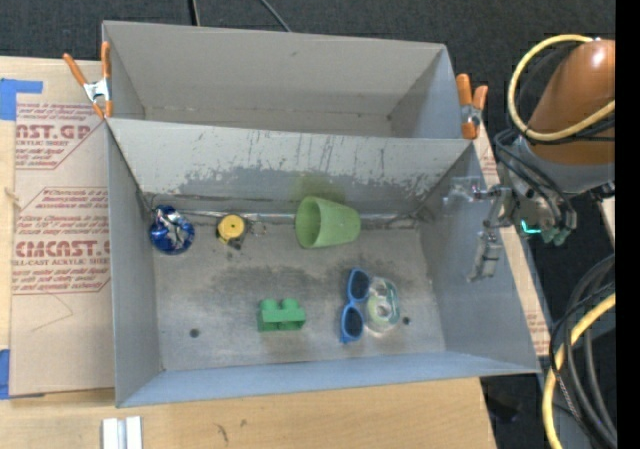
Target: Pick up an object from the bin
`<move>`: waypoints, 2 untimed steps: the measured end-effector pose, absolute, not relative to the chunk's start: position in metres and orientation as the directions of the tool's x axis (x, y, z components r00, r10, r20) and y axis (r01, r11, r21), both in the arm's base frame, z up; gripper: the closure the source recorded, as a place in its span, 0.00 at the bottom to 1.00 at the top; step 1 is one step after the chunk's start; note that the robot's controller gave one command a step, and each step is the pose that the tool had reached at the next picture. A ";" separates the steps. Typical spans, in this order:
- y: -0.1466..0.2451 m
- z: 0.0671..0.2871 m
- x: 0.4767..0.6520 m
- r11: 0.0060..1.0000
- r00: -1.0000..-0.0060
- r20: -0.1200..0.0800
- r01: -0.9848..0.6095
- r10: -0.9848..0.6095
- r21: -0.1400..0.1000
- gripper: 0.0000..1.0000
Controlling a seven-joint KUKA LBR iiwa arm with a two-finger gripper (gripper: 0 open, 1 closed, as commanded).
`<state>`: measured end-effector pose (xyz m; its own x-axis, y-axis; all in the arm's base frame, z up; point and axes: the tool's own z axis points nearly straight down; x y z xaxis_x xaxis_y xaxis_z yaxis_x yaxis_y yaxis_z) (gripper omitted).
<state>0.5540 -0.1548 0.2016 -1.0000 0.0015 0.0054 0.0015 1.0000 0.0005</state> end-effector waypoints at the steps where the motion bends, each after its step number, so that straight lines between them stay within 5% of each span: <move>1: -0.061 0.160 0.534 0.999 -0.999 0.003 -0.050 -0.050 0.005 0.00; 2: -0.029 0.067 0.504 0.962 -0.962 0.003 -0.272 -0.272 0.003 0.00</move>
Offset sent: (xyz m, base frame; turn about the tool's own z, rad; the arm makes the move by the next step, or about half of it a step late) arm -0.0192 0.0882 -0.0389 -0.0439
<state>0.5045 -0.0285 0.0673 -0.9622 -0.2724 0.0029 -0.2724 0.9622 0.0029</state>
